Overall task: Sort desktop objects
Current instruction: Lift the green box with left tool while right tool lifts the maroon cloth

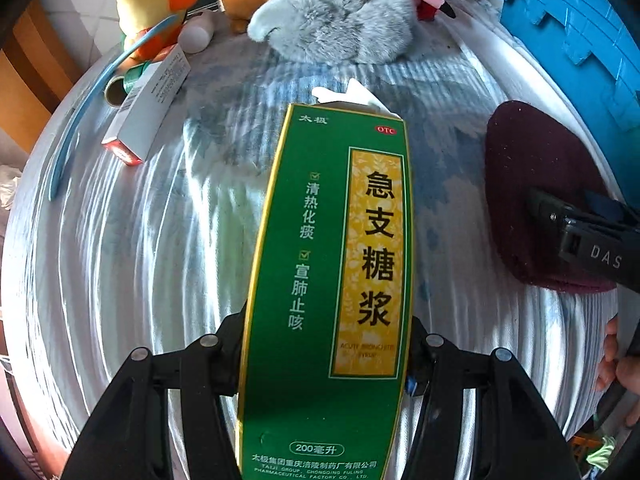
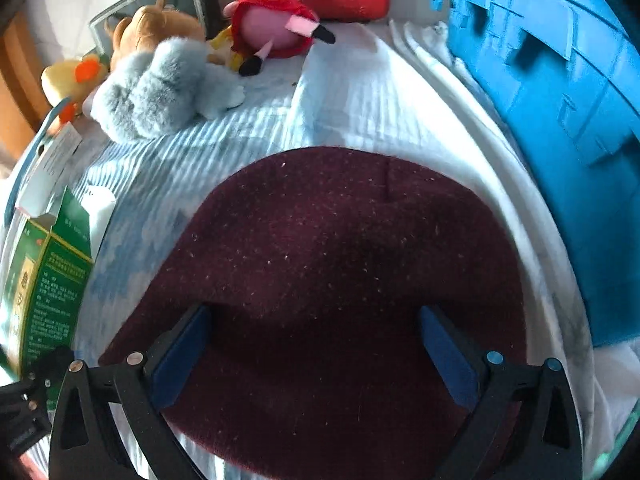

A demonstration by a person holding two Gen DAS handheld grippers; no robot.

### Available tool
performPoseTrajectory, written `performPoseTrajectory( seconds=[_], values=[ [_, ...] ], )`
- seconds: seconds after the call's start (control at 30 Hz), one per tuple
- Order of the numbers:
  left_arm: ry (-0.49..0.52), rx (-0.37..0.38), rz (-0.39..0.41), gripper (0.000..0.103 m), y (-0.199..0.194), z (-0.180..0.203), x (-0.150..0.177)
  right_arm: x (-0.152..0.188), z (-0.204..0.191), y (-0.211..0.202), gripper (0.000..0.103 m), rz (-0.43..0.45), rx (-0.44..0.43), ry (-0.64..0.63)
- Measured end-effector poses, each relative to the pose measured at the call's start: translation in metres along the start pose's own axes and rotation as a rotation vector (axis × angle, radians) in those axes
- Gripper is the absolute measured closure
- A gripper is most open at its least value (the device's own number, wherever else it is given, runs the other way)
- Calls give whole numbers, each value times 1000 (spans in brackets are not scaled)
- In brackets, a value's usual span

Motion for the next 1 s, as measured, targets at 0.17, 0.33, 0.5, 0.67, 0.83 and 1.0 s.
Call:
performPoseTrajectory(
  seconds=[0.17,0.33,0.5,0.67,0.83,1.0],
  values=[
    [-9,20,12,48,-1,-5,-1,2,7,-19,85,8,6,-9],
    [-12,45,85,48,-28,-6,-10,-9,2,-77,85,130,-8,-30],
    [-15,66,187,48,-68,0,-27,-41,-3,-144,85,278,-26,-68],
    [8,98,332,48,-126,26,-58,-70,-1,-210,85,440,6,-92],
    [45,148,471,48,-185,60,-86,-91,19,-270,85,584,48,-98],
    [79,208,591,48,-243,113,-117,-111,65,-333,85,727,126,-74]
  ],
)
Point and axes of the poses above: each gripper's, at about its wrist camera, not at the fingertips, and y roughly the way its jaws point, z to its right, x to its underside, the point moved 6 cm from there along y, roughly the way its jaws point, and after that the axes turned 8 degrees about -y, right-handed, at the moved point
